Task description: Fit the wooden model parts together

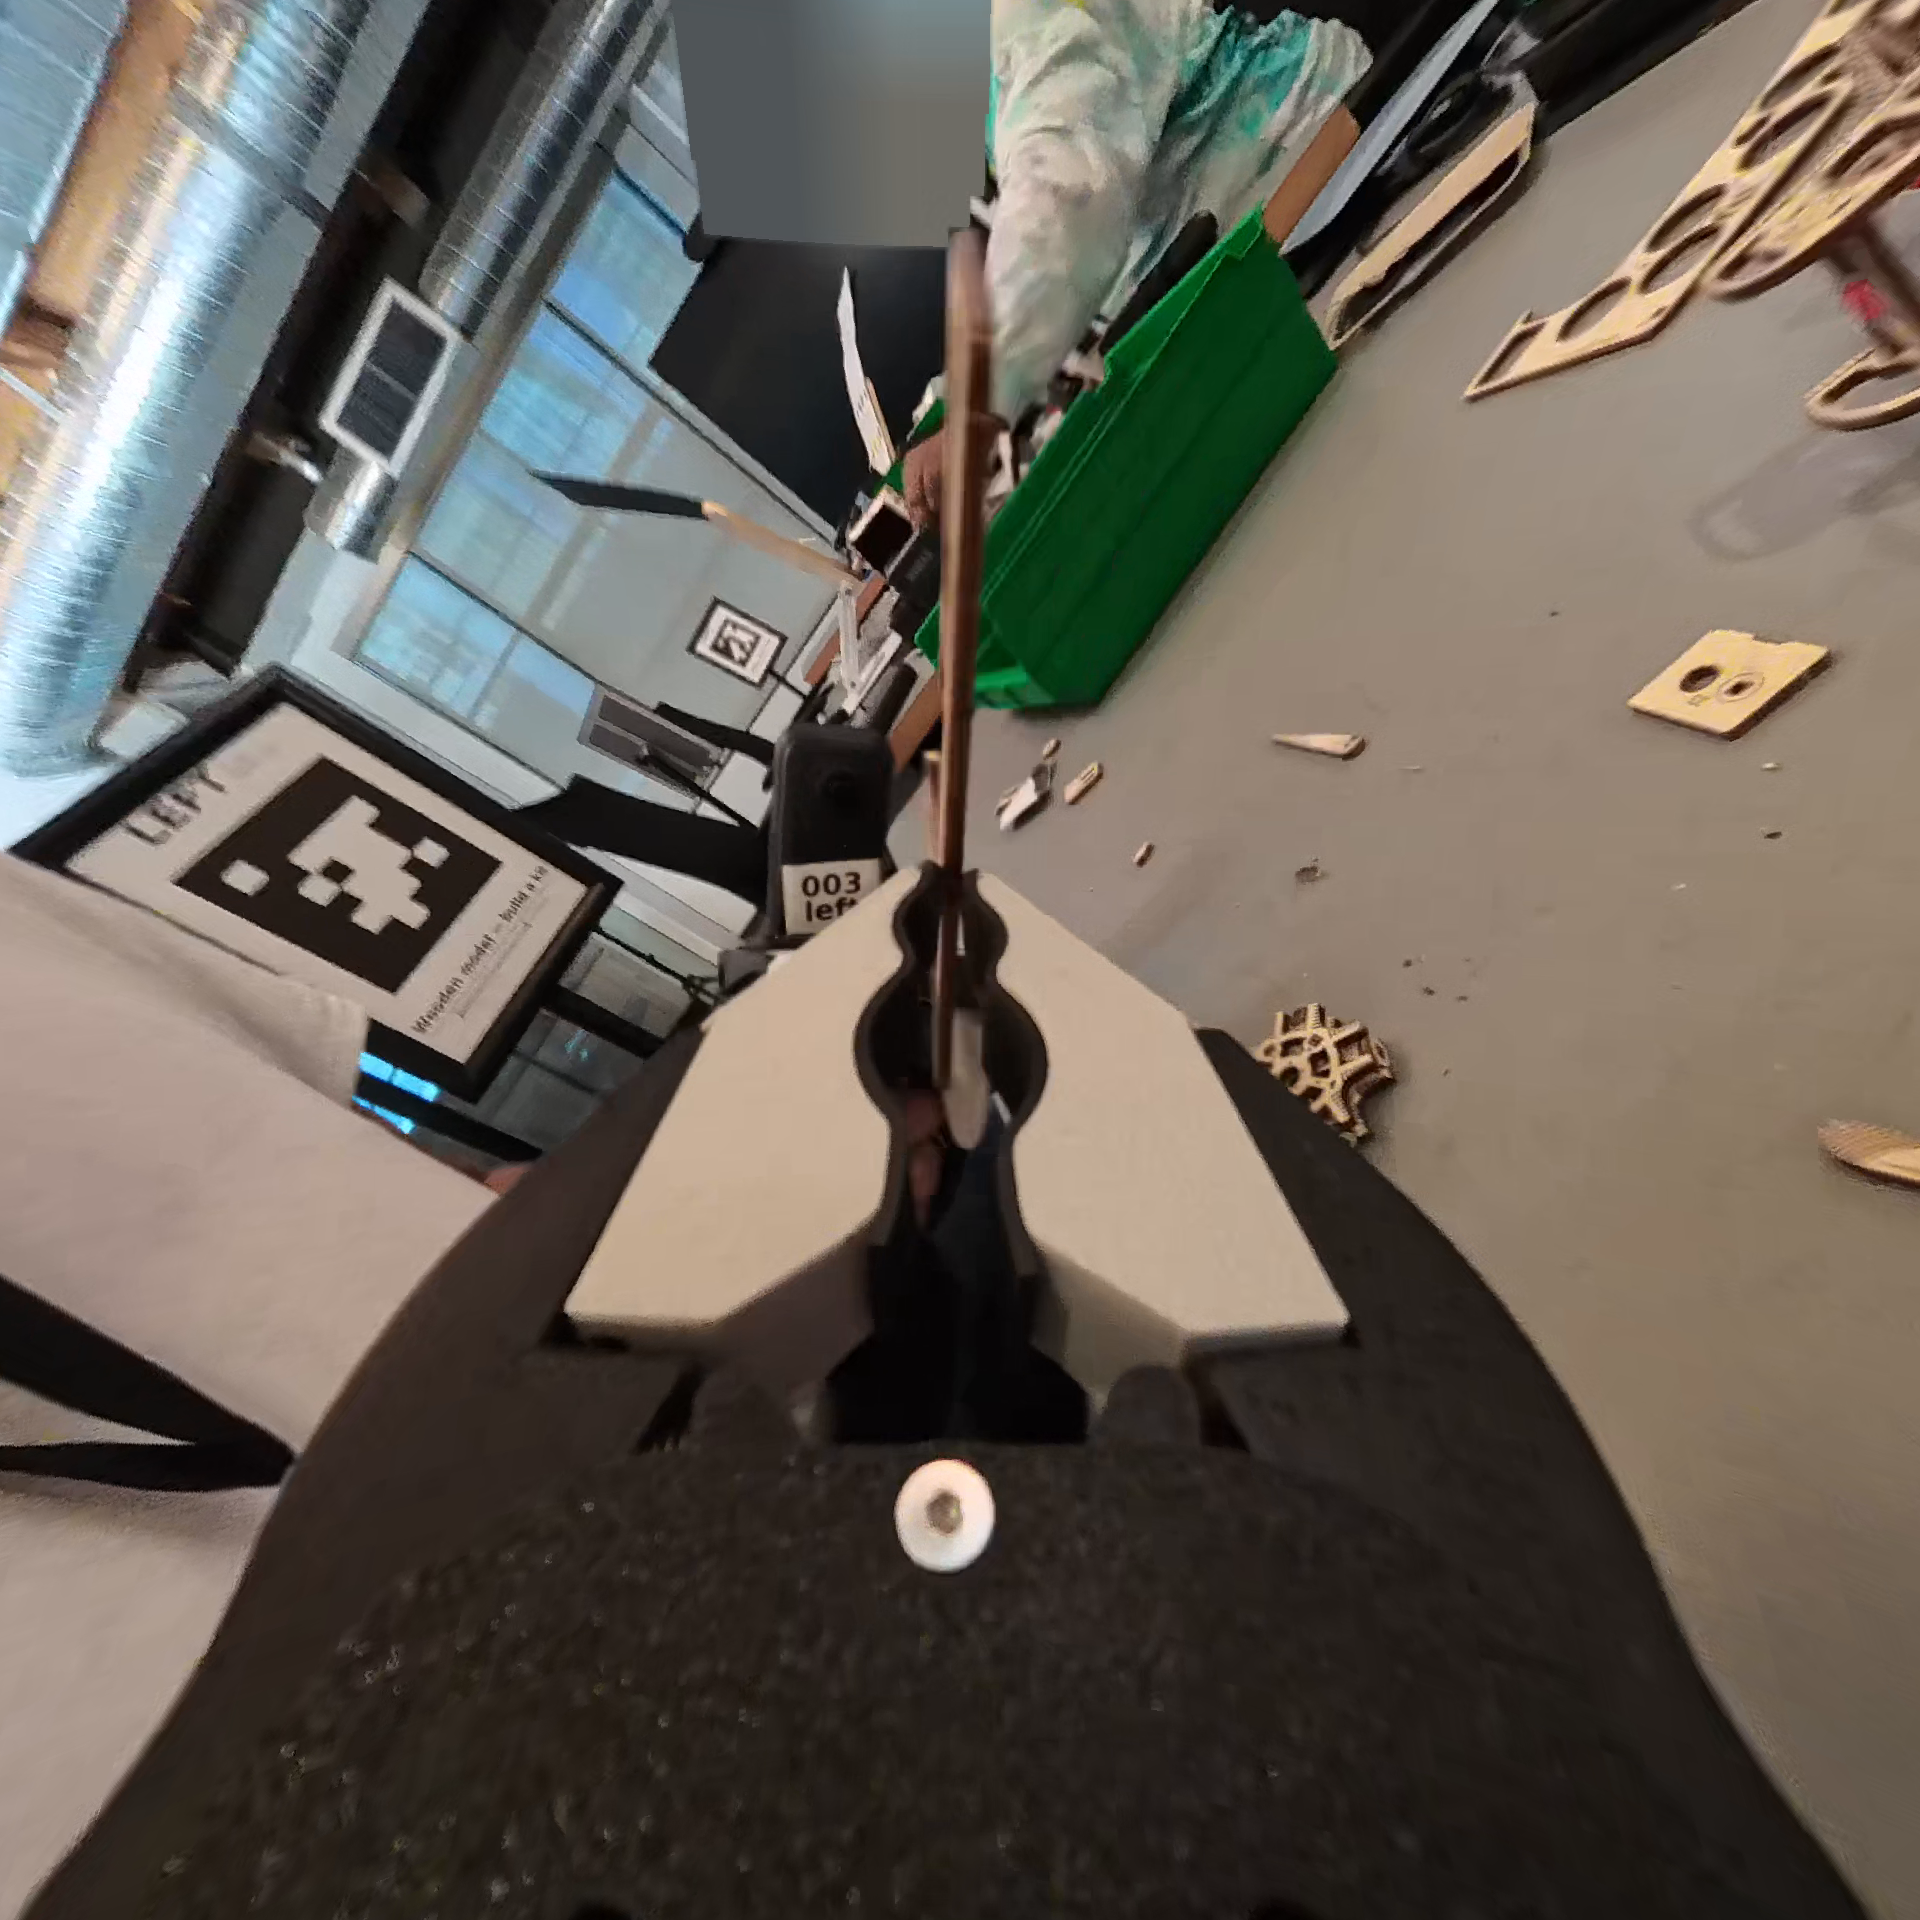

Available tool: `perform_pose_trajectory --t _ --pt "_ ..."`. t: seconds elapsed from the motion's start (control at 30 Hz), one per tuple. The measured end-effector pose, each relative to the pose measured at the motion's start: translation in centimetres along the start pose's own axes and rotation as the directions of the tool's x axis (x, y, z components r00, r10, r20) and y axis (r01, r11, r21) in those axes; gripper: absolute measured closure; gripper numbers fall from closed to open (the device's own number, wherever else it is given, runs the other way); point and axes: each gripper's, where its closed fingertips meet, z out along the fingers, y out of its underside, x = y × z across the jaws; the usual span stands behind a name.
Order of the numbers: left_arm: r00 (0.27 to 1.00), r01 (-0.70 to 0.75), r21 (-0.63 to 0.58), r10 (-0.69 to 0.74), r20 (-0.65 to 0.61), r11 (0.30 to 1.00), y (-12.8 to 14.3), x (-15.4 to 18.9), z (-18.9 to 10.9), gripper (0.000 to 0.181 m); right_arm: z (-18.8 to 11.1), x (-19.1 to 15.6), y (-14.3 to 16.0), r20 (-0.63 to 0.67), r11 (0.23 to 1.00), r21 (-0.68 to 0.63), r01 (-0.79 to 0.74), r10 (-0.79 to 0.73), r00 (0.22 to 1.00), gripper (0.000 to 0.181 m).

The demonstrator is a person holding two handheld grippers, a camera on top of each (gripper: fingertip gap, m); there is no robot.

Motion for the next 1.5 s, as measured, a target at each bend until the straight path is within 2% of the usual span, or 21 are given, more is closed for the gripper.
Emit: perform_pose_trajectory --t 0.03,0.13,0.37,0.47,0.53,0.57,0.67,0.7,0.73,0.77,0.8,0.87,0.93,0.97,1.07,1.13,1.2,1.3,1.37,1.43,1.5 --pt "0.999 -0.031 -0.025 0.032 0.037 0.999 0.1 -0.5 -0.4 0.140 -0.6 0.4 -0.6 -0.016 1.000 0.007 -0.013 0.013 1.000 0.180" --pt "0.988 -0.111 -0.056 0.117 0.105 0.992 -0.6 -1.2 -2.1 0.137 -2.9 1.4 -2.6 -0.076 1.000 -0.004 0.018 -0.019 0.997 0.179" --pt "0.986 -0.126 -0.002 0.126 0.113 0.992 -3.3 -0.9 -4.4 0.150 -7.3 2.1 -6.9 -0.149 1.000 0.017 0.020 -0.017 0.989 0.179" --pt "0.976 -0.167 0.003 0.165 0.142 0.986 -4.0 -1.1 -5.0 0.154 -9.8 3.0 -8.6 -0.244 0.997 0.000 0.073 -0.070 0.967 0.180" --pt "0.966 -0.193 -0.014 0.192 0.172 0.981 -4.1 -1.5 -5.3 0.156 -13.1 4.2 -11.5 -0.373 0.987 0.011 0.158 -0.143 0.917 0.180" --pt "0.963 -0.200 -0.019 0.200 0.181 0.980 -4.1 -1.6 -5.5 0.156 -15.5 4.9 -14.0 -0.455 0.975 0.037 0.218 -0.178 0.873 0.180" --pt "0.961 -0.204 -0.005 0.202 0.188 0.979 -4.5 -1.8 -5.8 0.158 -24.7 8.5 -23.0 -0.743 0.928 0.011 0.372 -0.241 0.624 0.180" --pt "0.963 -0.199 -0.002 0.196 0.186 0.980 -4.6 -1.8 -5.9 0.159 -26.8 9.9 -25.6 -0.782 0.923 -0.023 0.383 -0.255 0.569 0.180" --pt "0.964 -0.194 -0.002 0.191 0.187 0.981 -4.6 -2.0 -5.9 0.159 -28.2 12.1 -27.4 -0.794 0.942 -0.072 0.328 -0.253 0.553 0.180" --pt "0.964 -0.190 -0.005 0.187 0.190 0.982 -4.6 -2.1 -5.9 0.159 -28.8 14.7 -28.0 -0.778 0.969 -0.137 0.207 -0.235 0.582 0.180" --pt "0.963 -0.190 -0.008 0.188 0.195 0.982 -4.6 -2.2 -5.9 0.159 -28.6 17.0 -28.2 -0.744 0.977 -0.194 0.083 -0.202 0.637 0.180" --pt "0.957 -0.204 -0.016 0.203 0.206 0.979 -4.5 -2.4 -5.9 0.160 -27.1 20.4 -29.3 -0.675 0.964 -0.261 -0.040 -0.153 0.721 0.180" --pt "0.947 -0.231 -0.031 0.232 0.221 0.973 -4.4 -2.4 -5.8 0.162 -25.5 23.3 -27.8 -0.638 0.890 -0.400 -0.218 -0.100 0.764 0.180" --pt "0.941 -0.244 -0.040 0.247 0.231 0.969 -4.4 -2.5 -5.8 0.162 -24.9 24.8 -26.8 -0.628 0.836 -0.484 -0.260 -0.125 0.768 0.180" --pt "0.916 -0.276 -0.085 0.289 0.279 0.957 -3.9 -3.2 -5.9 0.162 -25.2 29.7 -24.3 -0.666 0.691 -0.627 -0.360 -0.235 0.708 0.176" --pt "0.885 -0.304 -0.147 0.336 0.321 0.941 -3.3 -4.0 -6.0 0.163 -26.7 32.5 -23.9 -0.688 0.645 -0.673 -0.361 -0.368 0.625 0.170" --pt "0.844 -0.337 -0.237 0.404 0.353 0.911 -2.5 -4.8 -6.1 0.162 -27.4 33.0 -23.6 -0.675 0.629 -0.704 -0.330 -0.448 0.587 0.158" --pt "0.768 -0.409 -0.377 0.536 0.350 0.831 -1.6 -5.4 -5.3 0.161 -27.4 30.4 -25.4 -0.687 0.725 -0.672 -0.150 -0.535 0.492 0.154" --pt "0.690 -0.460 -0.498 0.649 0.322 0.736 -1.4 -6.4 -4.9 0.160 -26.8 25.9 -26.3 -0.714 0.799 -0.599 0.043 -0.559 0.421 0.153" --pt "0.629 -0.489 -0.578 0.723 0.285 0.653 -1.7 -7.3 -4.2 0.158 -24.0 19.9 -24.2 -0.692 0.841 -0.479 0.249 -0.537 0.483 0.153" --pt "0.628 -0.517 -0.603 0.748 0.216 0.608 -1.7 -7.4 -2.4 0.158 -20.3 15.1 -19.3 -0.610 0.850 -0.364 0.380 -0.526 0.593 0.152"
